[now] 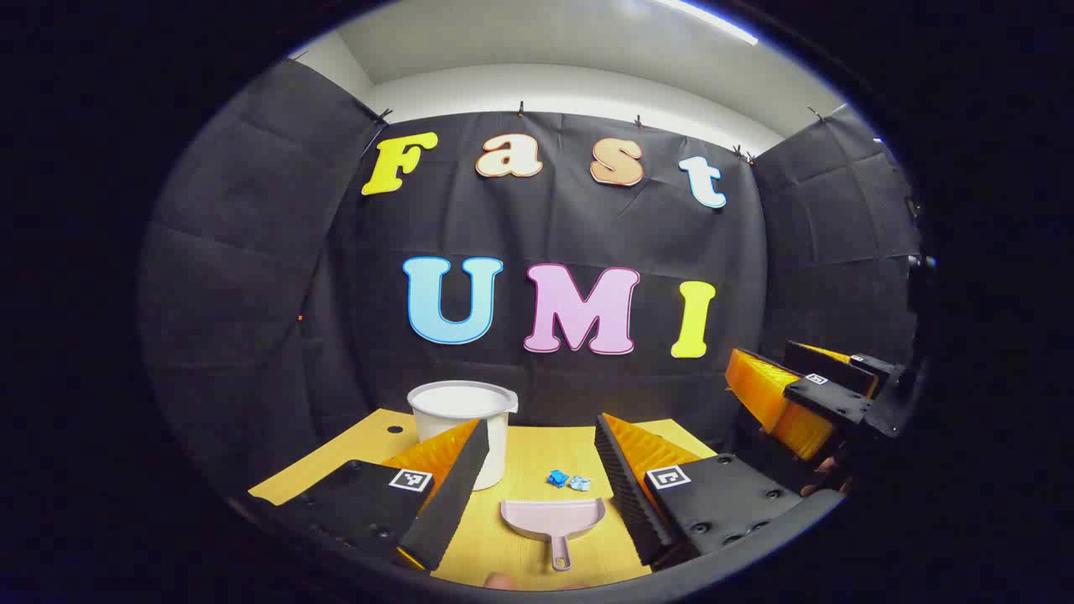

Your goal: Pick up the small broom and dustpan from the desktop, sweep the trash into the dustpan with the broom, and then empty the trash into the garbage bin.

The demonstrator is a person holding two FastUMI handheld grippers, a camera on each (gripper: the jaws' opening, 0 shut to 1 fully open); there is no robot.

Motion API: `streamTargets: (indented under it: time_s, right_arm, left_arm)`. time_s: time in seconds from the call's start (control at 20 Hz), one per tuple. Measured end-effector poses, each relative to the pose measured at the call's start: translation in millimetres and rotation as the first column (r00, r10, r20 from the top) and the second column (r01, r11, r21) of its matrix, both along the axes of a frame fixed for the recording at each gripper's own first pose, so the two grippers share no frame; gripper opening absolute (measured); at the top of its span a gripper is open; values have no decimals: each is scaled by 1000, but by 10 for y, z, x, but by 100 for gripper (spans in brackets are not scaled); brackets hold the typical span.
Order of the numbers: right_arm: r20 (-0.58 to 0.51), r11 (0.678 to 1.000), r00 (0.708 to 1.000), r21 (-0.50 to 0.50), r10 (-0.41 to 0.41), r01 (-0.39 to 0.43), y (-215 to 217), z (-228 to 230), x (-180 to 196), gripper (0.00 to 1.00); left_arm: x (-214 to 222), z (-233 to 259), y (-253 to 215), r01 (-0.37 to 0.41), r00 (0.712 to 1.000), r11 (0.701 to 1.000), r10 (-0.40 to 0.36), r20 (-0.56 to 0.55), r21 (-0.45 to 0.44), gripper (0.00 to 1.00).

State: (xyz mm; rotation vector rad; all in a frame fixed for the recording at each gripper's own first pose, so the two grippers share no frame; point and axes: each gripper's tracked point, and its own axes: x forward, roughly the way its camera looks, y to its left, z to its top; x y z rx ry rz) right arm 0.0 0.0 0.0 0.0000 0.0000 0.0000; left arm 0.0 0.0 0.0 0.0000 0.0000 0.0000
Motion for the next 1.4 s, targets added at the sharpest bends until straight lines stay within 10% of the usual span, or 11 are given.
streamTargets:
  time_s: [0.4,1.4]
  right_arm:
    - [28,996,999,-88,20,-17,56,-28,-22,98]
    - [-40,995,997,-84,-65,62,-175,-197,-46,96]
  left_arm:
    - [-26,20,-237,122,992,985,-119,37,-120,75]
    - [62,-144,-289,95,995,994,-97,-29,-62,75]
